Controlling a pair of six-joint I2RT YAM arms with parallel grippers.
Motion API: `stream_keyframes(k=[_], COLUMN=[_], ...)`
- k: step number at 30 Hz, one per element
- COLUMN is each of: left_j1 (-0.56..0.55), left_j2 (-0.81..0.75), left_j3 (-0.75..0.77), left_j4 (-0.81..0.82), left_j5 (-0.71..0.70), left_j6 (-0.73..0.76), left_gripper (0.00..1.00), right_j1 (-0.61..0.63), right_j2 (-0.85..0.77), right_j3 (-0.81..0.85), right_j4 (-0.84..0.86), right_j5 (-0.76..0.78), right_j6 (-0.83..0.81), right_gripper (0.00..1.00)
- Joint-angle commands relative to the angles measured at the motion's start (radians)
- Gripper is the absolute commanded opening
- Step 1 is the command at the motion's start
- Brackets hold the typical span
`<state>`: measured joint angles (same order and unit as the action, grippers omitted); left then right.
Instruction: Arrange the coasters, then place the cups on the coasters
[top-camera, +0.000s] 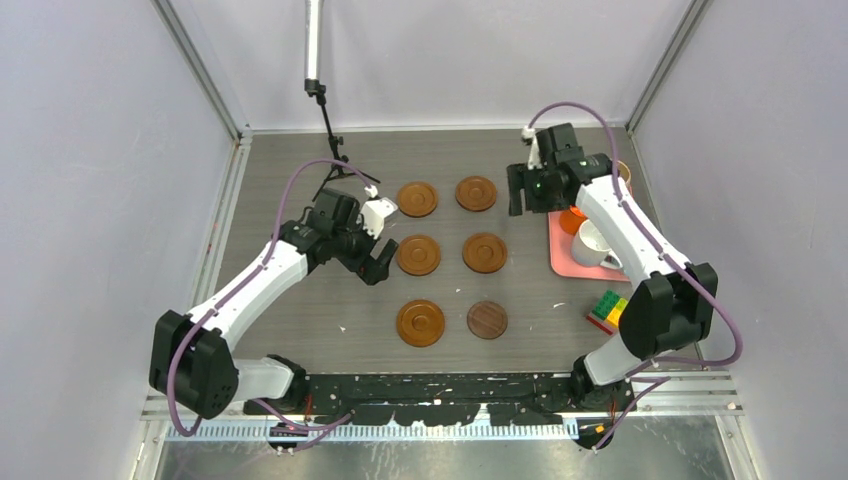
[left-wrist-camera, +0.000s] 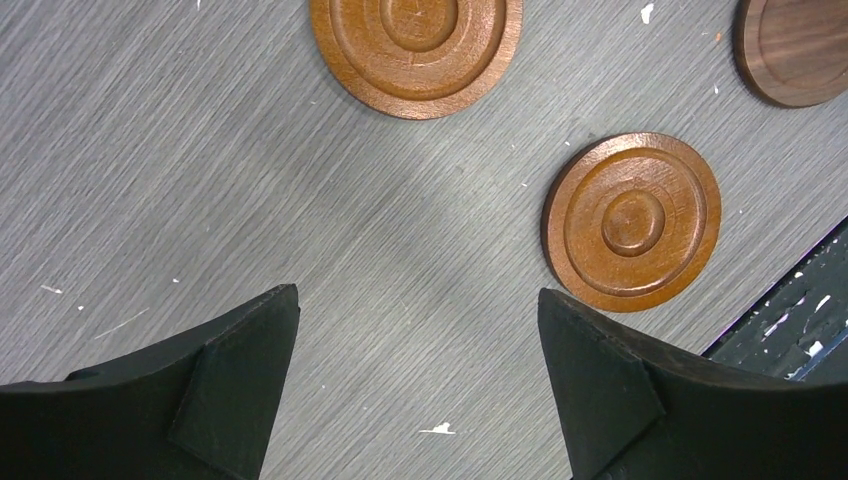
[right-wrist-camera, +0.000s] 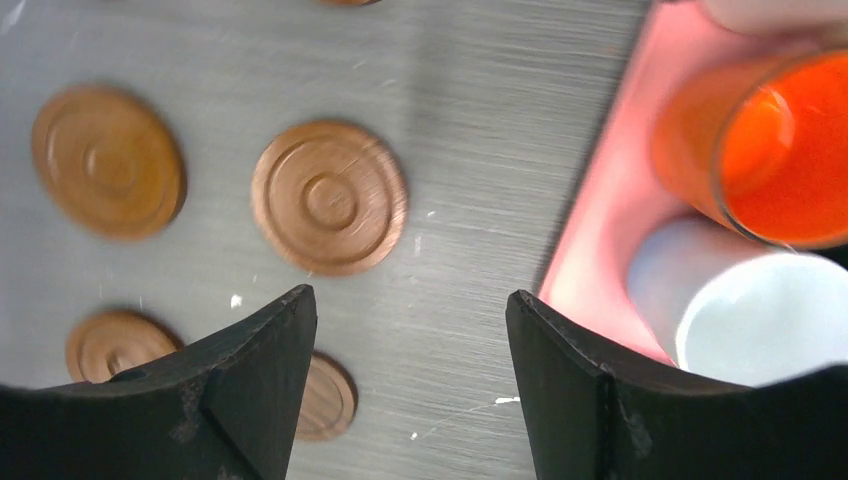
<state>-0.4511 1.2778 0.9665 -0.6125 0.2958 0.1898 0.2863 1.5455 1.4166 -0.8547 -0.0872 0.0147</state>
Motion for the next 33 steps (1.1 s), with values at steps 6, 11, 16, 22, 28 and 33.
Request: stream_keyframes(k=[6,11,16,22,28,33], left_j1=[0.005,0.005,0.009,0.018,0.020,0.021], left_j2=[0.006,-0.006,-0.018,-0.004,0.017,0.025], left_j3=[0.062,0.069,0.072,0.077,0.089,0.090], left_j4=[0.029,0.019,0.011,0.007,0.009,0.004], left_j5=[-0.002,-0.022,-0.031,-0.043,-0.043,-0.052], left_j6=[-0.006,-0.001,0.003,0.011,0.011,0.015], left_gripper=[0.92,0.92,0.92,0.93,0.92,0.93], right_j1=[-0.050,-0.065,-0.095,-0.115,-0.140,-0.148], right_j2=[0.139,0.268,0.363,0.443,0.524,0.583], right_j3=[0.188,0.290,0.348,0.372,0.421,0.467], right_j4=[0.017,-0.017,-0.023,-0.018,0.005,0.027], right_j5=[0.373,0.488,0.525,0.566,0.588,0.601], right_j6=[0.521,0.602,0.658,0.669,0.656,0.633], right_gripper=[0.72,0.71,0.71,0.71,0.71,0.69])
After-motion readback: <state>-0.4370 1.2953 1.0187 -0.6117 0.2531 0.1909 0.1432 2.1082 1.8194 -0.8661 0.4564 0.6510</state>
